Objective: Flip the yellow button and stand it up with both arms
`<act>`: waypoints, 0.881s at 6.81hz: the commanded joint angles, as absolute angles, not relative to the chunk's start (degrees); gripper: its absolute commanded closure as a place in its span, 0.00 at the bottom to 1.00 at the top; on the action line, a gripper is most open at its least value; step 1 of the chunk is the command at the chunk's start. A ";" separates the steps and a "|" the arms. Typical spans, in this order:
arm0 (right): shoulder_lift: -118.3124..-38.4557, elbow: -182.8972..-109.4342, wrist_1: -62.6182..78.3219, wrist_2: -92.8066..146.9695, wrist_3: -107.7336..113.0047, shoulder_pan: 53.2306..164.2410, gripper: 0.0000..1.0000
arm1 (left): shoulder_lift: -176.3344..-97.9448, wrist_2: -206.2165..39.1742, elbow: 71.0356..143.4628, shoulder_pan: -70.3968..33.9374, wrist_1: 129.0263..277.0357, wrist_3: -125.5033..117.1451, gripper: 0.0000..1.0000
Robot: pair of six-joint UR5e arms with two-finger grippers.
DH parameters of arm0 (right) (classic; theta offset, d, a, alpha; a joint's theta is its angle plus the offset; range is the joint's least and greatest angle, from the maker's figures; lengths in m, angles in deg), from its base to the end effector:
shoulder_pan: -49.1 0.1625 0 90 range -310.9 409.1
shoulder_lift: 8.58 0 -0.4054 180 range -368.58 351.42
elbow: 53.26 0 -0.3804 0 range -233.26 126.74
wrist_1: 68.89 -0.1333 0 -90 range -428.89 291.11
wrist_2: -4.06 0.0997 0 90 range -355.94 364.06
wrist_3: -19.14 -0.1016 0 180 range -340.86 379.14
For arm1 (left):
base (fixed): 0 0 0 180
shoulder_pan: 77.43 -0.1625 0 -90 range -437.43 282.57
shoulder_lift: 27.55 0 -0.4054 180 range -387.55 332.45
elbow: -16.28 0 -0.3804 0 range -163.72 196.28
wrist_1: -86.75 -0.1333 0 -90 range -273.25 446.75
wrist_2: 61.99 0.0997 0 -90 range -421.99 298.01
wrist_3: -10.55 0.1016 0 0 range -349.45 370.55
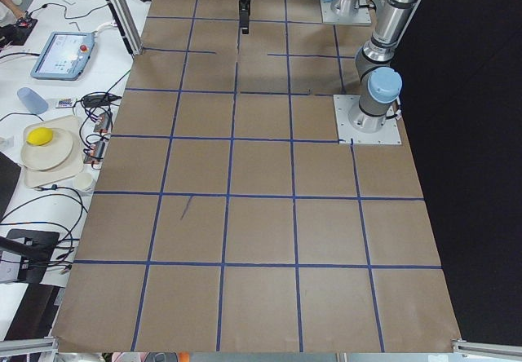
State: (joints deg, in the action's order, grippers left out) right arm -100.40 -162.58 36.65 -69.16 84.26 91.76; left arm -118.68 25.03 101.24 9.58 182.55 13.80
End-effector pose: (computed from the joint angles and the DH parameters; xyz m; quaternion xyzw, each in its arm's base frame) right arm -0.2179 -0.4220 0.3527 -0.1504 0.9777 -0.1119 0.0952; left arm -0.1132 -0.4904 0.4891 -0.0018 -0.9995 -0.0150 0.0269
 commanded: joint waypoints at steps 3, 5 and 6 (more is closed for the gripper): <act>-104.98 -158.38 27.04 -84.45 27.70 109.99 0.00 | -118.60 24.94 101.27 9.50 182.55 13.80 0.00; -107.01 -150.69 14.66 -84.44 21.62 113.77 0.00 | -118.60 24.85 101.18 9.50 182.55 13.80 0.00; -107.10 -146.99 9.82 -83.58 18.38 116.23 0.00 | -118.60 24.85 101.27 9.50 182.55 13.80 0.00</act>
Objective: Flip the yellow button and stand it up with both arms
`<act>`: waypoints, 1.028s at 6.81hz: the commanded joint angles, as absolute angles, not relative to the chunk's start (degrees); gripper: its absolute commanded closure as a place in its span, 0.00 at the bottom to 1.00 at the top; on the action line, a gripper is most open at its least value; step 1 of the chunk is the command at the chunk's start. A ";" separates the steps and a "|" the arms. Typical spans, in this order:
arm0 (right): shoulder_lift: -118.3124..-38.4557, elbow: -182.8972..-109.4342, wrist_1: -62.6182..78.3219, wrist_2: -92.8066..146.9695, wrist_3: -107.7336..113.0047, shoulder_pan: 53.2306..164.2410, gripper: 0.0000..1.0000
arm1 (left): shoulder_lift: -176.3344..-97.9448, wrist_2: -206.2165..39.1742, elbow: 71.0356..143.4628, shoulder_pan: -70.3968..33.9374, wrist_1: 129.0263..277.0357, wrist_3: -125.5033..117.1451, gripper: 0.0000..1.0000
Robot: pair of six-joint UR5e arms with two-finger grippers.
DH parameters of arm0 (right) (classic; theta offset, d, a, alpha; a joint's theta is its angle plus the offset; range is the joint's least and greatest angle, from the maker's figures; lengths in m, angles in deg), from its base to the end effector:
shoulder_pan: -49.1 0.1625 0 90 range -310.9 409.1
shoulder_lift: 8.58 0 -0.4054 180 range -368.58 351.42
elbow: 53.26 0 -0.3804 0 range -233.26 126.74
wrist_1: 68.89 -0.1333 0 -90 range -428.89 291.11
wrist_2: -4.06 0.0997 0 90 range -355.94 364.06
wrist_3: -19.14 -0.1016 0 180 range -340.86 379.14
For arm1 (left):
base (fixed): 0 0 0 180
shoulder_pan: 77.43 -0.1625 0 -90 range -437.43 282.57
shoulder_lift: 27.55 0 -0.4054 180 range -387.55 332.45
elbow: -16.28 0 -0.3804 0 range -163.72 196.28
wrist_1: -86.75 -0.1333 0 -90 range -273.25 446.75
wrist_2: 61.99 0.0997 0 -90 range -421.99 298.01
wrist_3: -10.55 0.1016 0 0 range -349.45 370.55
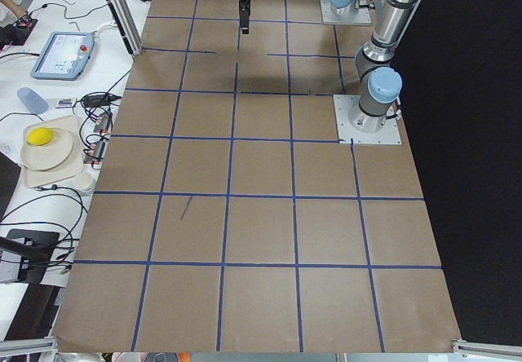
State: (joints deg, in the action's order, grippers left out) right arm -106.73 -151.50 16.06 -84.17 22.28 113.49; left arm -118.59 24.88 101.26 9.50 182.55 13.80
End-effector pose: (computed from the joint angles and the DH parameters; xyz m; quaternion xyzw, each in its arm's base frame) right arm -0.0555 -0.4315 0.4531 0.1953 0.9796 0.0396 0.0261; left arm -0.1128 -0.4900 0.4897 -0.0011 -0.9995 -0.0143 0.0281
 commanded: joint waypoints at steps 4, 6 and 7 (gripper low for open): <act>-105.70 -147.73 11.52 -84.27 9.30 135.02 0.00 | -118.51 24.67 101.27 9.50 182.55 13.72 0.00; -105.87 -149.32 13.11 -84.53 8.68 136.03 0.00 | -118.51 24.67 101.36 9.50 182.55 13.72 0.00; -105.96 -149.32 13.19 -84.62 8.16 136.03 0.00 | -118.60 24.67 101.36 9.41 182.55 13.72 0.00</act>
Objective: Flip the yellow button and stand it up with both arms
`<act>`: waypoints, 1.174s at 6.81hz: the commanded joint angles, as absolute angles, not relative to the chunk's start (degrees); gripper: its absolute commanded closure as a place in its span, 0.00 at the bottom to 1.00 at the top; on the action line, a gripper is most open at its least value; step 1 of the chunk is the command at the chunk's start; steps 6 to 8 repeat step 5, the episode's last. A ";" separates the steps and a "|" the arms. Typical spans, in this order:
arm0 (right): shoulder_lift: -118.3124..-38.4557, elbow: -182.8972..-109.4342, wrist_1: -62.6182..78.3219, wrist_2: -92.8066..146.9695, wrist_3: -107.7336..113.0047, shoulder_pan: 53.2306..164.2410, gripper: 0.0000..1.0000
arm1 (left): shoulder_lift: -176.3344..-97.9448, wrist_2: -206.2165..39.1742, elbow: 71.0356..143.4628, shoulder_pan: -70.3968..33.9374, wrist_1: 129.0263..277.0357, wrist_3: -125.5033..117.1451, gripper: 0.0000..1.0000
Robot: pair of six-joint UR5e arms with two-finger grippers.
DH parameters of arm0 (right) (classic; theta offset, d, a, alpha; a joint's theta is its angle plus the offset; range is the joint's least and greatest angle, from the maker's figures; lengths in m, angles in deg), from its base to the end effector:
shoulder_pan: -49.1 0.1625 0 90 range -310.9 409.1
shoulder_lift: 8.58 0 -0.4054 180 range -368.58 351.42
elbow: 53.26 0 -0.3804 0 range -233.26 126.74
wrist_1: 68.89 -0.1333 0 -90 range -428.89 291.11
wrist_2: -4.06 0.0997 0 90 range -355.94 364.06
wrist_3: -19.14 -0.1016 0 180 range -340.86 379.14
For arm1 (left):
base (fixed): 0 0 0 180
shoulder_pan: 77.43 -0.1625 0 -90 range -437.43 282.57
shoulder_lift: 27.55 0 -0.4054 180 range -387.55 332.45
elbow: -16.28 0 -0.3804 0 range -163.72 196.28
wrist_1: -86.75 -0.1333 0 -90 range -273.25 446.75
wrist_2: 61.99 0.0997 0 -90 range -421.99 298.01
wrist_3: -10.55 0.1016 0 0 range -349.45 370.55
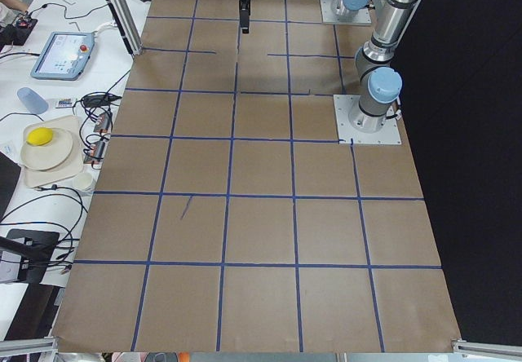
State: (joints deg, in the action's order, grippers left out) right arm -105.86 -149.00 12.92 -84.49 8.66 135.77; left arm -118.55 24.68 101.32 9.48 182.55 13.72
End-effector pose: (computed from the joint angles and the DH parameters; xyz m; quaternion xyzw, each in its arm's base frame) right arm 0.1115 -0.4233 0.4624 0.1207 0.9909 0.0587 0.0090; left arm -0.1130 -0.4898 0.4895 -0.0002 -0.9994 -0.0144 0.0299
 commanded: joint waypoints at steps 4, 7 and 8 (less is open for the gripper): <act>-106.83 -151.86 15.90 -84.45 3.40 136.20 0.00 | -118.51 24.67 101.36 9.32 182.55 13.80 0.00; -106.84 -152.22 16.88 -84.45 3.49 136.20 0.00 | -118.51 24.59 101.27 9.24 182.55 13.80 0.00; -106.84 -152.22 16.88 -84.45 3.49 136.20 0.00 | -118.51 24.59 101.27 9.24 182.55 13.80 0.00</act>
